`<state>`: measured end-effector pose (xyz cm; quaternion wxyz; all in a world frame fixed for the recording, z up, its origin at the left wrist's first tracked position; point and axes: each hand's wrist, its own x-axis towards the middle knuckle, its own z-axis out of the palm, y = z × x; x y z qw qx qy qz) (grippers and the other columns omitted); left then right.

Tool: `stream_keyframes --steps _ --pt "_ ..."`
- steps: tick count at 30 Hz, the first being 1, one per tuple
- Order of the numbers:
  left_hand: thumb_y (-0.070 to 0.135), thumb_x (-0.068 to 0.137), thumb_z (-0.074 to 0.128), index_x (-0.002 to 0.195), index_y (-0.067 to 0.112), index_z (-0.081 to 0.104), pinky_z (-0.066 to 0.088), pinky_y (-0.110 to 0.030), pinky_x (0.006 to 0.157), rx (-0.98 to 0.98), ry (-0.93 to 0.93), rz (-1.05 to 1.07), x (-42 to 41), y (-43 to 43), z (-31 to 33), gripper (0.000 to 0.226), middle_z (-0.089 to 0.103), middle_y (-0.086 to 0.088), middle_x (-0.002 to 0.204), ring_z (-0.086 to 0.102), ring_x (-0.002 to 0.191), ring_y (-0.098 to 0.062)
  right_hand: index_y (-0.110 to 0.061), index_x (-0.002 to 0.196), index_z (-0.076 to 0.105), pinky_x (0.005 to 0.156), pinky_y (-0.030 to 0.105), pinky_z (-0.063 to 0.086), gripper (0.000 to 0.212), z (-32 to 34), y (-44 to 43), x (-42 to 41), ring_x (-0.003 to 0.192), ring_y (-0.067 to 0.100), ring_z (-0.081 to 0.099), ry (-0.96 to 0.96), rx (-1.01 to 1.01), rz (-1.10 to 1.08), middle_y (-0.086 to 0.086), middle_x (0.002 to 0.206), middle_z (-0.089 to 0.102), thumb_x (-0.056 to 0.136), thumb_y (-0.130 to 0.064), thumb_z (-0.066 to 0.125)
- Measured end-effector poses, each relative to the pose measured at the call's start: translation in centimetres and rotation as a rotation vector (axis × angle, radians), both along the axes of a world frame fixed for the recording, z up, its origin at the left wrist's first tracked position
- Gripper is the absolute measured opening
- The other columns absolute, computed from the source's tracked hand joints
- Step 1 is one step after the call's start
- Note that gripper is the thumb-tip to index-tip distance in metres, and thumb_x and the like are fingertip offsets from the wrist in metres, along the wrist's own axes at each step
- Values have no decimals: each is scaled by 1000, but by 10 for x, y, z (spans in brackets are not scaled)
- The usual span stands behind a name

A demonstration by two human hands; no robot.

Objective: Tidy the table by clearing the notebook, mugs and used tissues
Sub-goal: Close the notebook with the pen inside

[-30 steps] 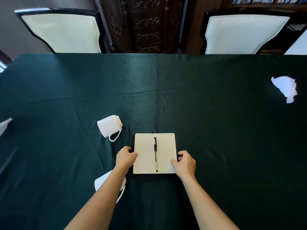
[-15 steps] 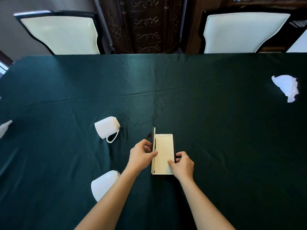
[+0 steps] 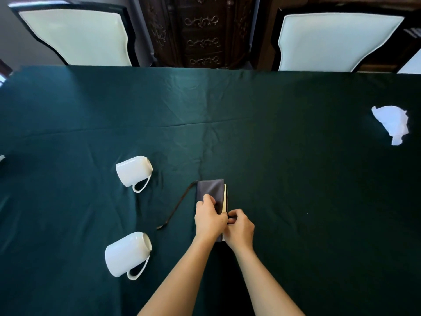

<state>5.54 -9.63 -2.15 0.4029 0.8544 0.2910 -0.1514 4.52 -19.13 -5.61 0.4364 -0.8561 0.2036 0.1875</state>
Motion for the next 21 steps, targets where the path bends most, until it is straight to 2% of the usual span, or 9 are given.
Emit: stream_keyframes --steps 4,7,9,12,14,16,18,20,21 --pt "18 85 77 105 18 43 39 -28 81 10 7 -9 1 -6 -9 39 50 -6 114 51 94 -23 -16 94 72 80 36 60 5 -4 -8 5 84 21 71 27 43 -12 -4 80 72 91 -21 69" --pt "21 90 77 120 14 51 40 -26 85 1 34 -40 3 -7 -15 40 48 -4 118 54 97 -21 -18 93 73 83 38 59 9 -6 -12 6 90 22 71 39 43 -25 -2 85 74 95 -18 64" --pt "13 93 71 128 12 55 42 -25 88 5 41 -72 4 -3 -17 38 52 -7 123 59 105 -24 -16 97 72 85 39 57 15 -8 -13 8 94 25 70 38 8 -23 2 93 75 99 -19 58" --pt "2 90 65 126 11 63 42 -21 88 35 -4 -102 1 9 -18 37 61 -8 115 62 108 -24 -17 92 70 78 32 47 25 -6 -10 12 96 27 69 44 -9 -35 -3 85 70 102 -36 57" --pt "8 88 74 124 15 65 46 -24 90 86 -60 -70 -8 19 -20 37 55 -3 111 61 105 -19 -18 90 69 76 30 41 32 -4 -8 13 95 25 69 52 4 -47 -6 80 66 99 -47 59" --pt "25 84 84 129 20 61 47 -28 92 119 -78 7 -17 29 -24 51 50 -1 117 58 111 -18 -16 92 71 77 31 43 37 -5 -8 13 97 26 69 50 17 -55 -6 81 67 97 -51 61" --pt "37 78 90 141 20 53 49 -36 102 79 -21 131 -23 36 -29 75 51 -8 129 55 123 -23 -15 96 73 85 34 49 41 -6 -9 13 98 25 69 61 23 -54 -7 81 68 94 -55 63" --pt "41 76 91 150 14 46 48 -42 109 35 43 209 -24 38 -32 91 55 -14 139 56 129 -28 -14 101 72 90 36 51 45 -8 -8 12 99 22 69 71 28 -36 -15 74 64 90 -58 68" --pt "42 78 90 151 12 45 49 -44 110 36 58 204 -23 36 -33 91 57 -15 140 57 130 -30 -14 103 72 91 36 52 47 -8 -8 11 99 21 69 72 29 -28 -18 71 62 88 -59 70"
